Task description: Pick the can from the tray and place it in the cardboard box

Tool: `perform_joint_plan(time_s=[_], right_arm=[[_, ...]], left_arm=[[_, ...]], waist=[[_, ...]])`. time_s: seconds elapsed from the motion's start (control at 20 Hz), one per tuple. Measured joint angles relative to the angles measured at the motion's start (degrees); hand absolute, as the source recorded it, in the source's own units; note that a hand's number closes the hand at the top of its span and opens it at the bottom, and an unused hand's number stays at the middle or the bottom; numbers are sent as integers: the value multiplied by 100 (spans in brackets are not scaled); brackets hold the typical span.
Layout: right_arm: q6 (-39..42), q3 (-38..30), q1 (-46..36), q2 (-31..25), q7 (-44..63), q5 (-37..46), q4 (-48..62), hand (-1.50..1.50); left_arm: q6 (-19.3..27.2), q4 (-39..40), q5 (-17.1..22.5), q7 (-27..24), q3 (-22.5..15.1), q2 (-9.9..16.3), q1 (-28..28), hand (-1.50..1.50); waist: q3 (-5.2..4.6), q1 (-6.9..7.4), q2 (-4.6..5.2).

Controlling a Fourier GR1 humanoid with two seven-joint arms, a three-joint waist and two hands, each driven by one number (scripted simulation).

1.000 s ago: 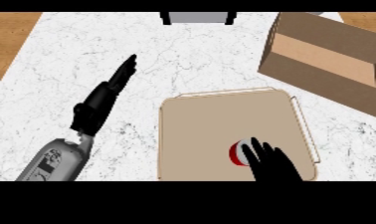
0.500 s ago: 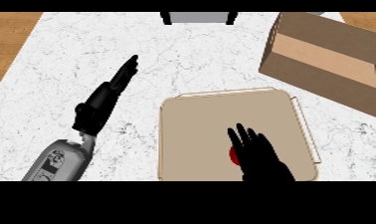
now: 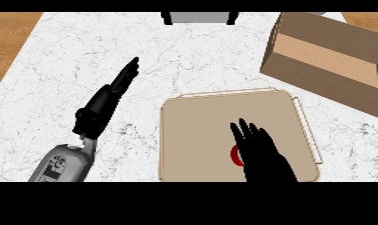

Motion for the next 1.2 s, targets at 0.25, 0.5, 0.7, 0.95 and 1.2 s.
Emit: perform_joint_plan(time_s=[0.25,0.5,0.7,0.95,1.2], right_arm=[[81,-207,-109,141,-222,64,356,-150],[199,-218,1,274,-280,118,502,-150],[174,-305,8,336,-469,154,824,-150],[132,-436,18,395,-656,240,1013,-150],[45,-499,6,440,-785,391,1183,-150]], left_arm=[[-119,144,-211,78,174,-237,-138,0],[-360,-216,-259,203,357,-234,126,0],[-440,-233,-366,257,441,-375,138,0],[-600,-257,-480,234,595,-460,215,0],[-679,-260,-590,241,672,-563,216,0]], waist=[[0,-2,1],[0,6,-1],[0,3,0],[-11,7,-16],[-27,6,-39]])
